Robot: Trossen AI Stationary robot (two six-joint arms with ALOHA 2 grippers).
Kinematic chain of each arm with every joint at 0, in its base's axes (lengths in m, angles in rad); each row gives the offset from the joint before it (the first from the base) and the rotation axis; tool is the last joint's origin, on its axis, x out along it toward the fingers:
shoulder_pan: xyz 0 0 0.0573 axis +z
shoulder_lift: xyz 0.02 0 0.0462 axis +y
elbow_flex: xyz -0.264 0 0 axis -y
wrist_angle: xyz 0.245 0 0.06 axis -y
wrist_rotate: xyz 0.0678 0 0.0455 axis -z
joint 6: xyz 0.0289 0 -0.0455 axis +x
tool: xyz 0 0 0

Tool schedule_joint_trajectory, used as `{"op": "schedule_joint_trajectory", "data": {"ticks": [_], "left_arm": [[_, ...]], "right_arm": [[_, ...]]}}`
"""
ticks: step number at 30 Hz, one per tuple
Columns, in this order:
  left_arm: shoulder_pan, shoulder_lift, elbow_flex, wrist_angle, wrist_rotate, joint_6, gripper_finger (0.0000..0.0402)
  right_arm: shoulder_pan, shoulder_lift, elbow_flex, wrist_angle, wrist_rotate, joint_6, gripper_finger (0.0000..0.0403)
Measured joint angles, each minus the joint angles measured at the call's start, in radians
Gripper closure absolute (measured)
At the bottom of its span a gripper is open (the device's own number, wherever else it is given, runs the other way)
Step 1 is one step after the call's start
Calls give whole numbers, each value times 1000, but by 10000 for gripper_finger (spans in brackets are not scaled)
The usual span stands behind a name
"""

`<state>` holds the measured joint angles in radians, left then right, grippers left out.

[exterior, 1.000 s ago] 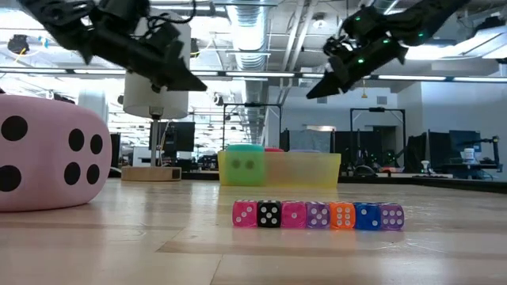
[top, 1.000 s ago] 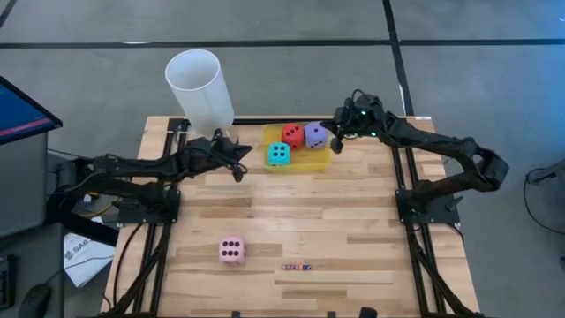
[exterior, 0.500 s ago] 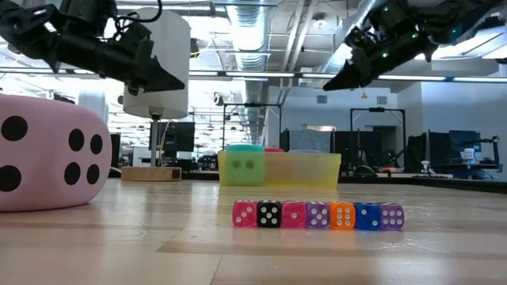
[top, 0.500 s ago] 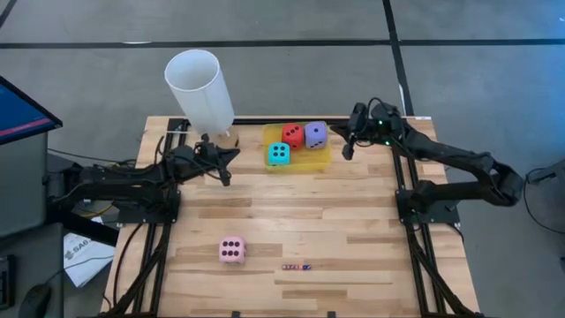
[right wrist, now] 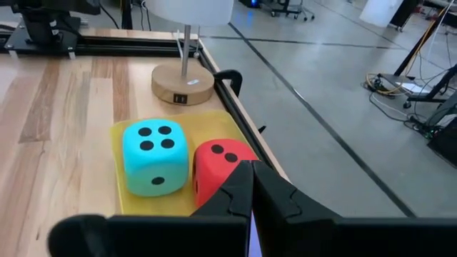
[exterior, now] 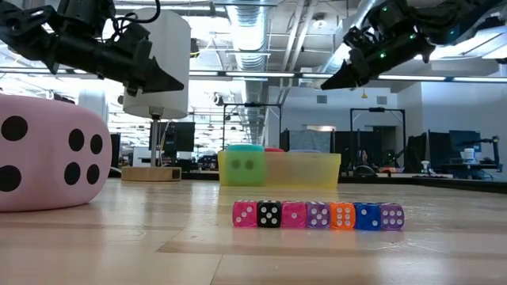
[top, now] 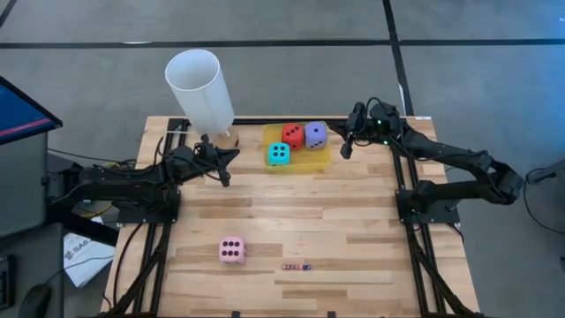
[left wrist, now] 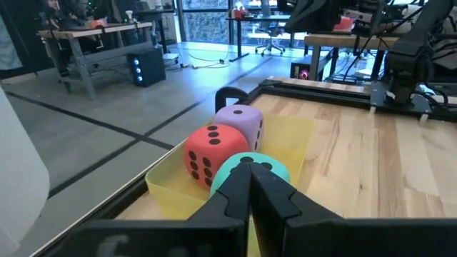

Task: Pick & Place Dice
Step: Put the big pink dice into the yellow bin

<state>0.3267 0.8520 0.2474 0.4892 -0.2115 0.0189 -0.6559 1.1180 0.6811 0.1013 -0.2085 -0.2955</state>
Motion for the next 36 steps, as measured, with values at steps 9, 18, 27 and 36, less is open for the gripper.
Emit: {"op": "schedule_joint_trajectory", "data": {"ticks": [9,18,27,36], "left_arm": [[0,0,0,1,0,0,402],[0,0,1,1,0,0,402],[0,0,1,2,0,0,400],[0,0,1,2,0,0,399]], "right_arm": [[1,21,0,4,0,52,403],[1,21,0,13,0,55,403],[1,21,0,12,0,53,403],[1,21,0,12,0,51,403]]}}
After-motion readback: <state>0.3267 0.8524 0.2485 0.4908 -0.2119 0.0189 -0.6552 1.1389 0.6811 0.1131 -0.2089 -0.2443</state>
